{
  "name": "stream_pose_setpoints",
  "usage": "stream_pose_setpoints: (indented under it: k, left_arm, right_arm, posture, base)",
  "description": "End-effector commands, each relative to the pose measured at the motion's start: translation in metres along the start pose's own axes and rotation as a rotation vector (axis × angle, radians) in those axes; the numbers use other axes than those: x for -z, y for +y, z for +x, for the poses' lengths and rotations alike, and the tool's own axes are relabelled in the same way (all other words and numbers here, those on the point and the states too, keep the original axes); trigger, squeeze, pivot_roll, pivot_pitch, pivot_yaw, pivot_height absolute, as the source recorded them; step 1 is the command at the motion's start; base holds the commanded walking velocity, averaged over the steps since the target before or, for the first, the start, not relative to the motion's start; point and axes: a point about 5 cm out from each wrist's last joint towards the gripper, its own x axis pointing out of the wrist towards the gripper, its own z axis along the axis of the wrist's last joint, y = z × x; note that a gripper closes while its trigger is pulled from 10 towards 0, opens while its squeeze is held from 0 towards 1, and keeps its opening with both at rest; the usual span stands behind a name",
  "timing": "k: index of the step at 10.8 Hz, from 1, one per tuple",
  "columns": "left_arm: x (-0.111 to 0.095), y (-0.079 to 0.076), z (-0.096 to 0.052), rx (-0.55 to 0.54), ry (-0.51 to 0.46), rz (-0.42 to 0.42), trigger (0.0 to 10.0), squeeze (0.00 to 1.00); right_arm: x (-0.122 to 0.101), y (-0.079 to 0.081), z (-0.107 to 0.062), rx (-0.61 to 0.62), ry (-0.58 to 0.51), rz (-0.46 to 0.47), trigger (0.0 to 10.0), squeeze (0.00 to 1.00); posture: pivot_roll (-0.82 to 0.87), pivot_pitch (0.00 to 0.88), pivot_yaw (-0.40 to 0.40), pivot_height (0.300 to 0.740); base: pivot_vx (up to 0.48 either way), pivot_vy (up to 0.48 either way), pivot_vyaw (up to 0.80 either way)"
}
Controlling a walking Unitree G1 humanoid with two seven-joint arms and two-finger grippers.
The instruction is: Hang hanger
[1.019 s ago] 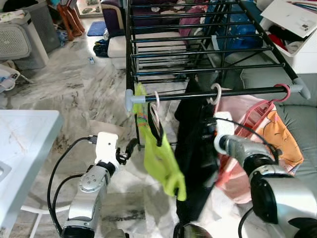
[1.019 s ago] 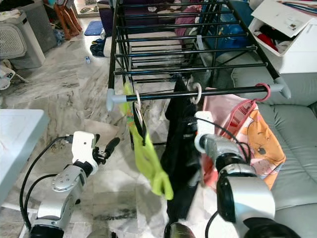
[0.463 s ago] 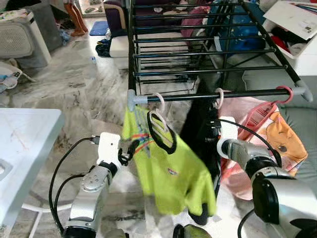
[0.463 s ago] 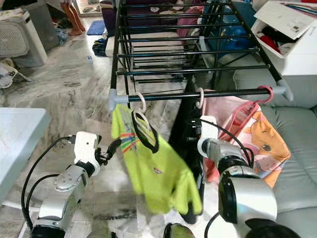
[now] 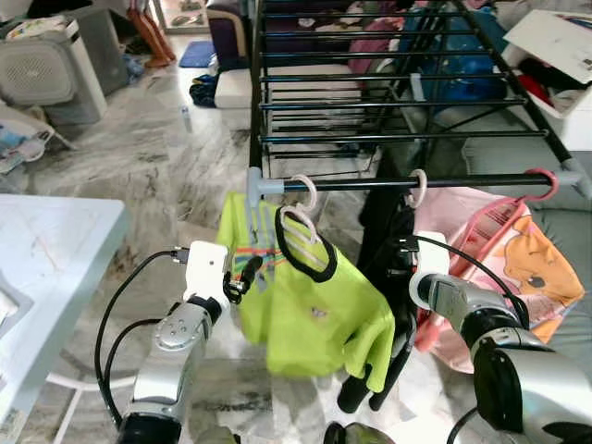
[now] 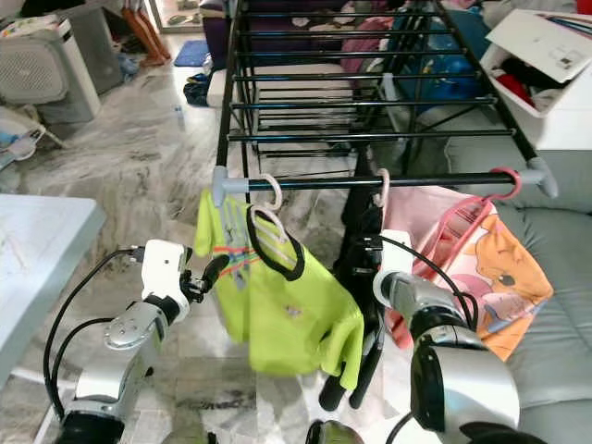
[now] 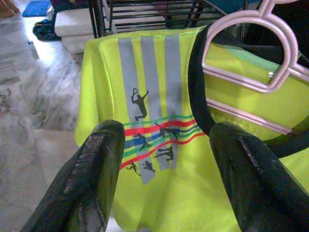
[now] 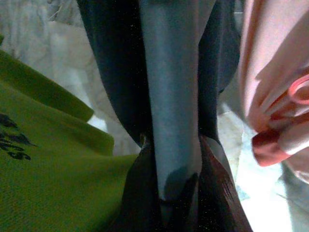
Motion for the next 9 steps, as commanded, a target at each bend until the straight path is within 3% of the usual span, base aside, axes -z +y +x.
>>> stream_pose_setpoints:
  k: [1, 2, 6, 9]
  left_arm:
    - [-0.003, 0.001, 0.003, 0.001, -0.008, 0.016, 10.0, 0.00]
    - [-0.004, 0.001, 0.005, 0.003, -0.010, 0.016, 10.0, 0.00]
    - [-0.010, 0.001, 0.010, 0.013, -0.030, 0.016, 10.0, 0.00]
    - [-0.002, 0.007, 0.001, 0.011, -0.004, 0.073, 10.0, 0.00]
  right_arm:
    - [0.004, -0.004, -0.001, 0.016, -0.009, 0.030, 10.0, 0.00]
    - [0.005, -0.005, -0.001, 0.031, -0.026, 0.041, 10.0, 1.00]
    - [-0.019, -0.012, -0.008, 0.098, -0.231, -0.083, 10.0, 1.00]
    - [-0.012, -0.014, -0.020, 0.104, -0.325, -0.198, 10.0, 1.00]
  posture:
    - [0.01, 0.000, 0.004, 0.740]
    - [0.00, 0.000, 0.010, 0.740]
    - [-0.01, 0.000, 0.049, 0.740]
    - [-0.04, 0.000, 0.085, 0.740]
  base:
    - [0.000, 0.000, 0.00]
    - [0.000, 0.000, 0.00]
    - [0.000, 0.000, 0.00]
    - [0.000, 0.000, 0.00]
